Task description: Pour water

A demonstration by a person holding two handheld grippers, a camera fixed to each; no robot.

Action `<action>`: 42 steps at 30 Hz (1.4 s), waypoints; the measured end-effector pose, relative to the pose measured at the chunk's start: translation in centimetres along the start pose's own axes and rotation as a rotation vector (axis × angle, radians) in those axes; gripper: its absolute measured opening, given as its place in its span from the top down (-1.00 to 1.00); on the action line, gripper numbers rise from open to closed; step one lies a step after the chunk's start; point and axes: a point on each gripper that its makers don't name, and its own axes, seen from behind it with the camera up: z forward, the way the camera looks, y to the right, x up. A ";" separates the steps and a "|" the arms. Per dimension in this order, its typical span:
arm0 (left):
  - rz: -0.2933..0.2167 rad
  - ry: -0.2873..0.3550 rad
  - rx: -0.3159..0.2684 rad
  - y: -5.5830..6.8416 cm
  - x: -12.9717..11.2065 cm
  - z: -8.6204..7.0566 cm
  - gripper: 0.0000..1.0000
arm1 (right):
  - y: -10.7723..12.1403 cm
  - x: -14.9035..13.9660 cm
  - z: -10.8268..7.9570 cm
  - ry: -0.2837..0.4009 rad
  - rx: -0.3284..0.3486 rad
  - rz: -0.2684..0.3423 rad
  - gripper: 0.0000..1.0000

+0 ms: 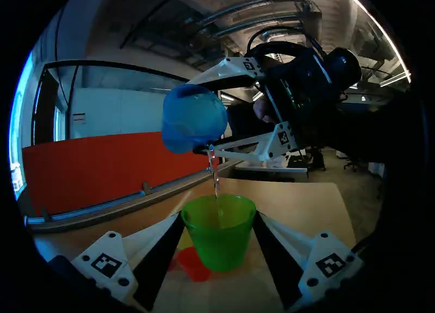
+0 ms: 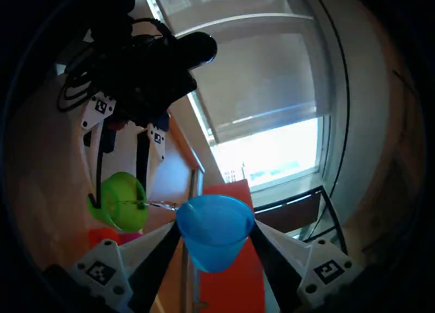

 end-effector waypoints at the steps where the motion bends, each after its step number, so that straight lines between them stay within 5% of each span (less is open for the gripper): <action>1: -0.001 0.000 0.000 0.0 0.0 0.0 -0.76 | 0.0 0.0 0.0 0.000 0.000 -0.001 -0.81; 42: -0.004 -0.005 -0.001 0.0 -0.3 0.0 -0.76 | -0.1 0.0 0.0 -0.004 0.005 -0.077 -0.81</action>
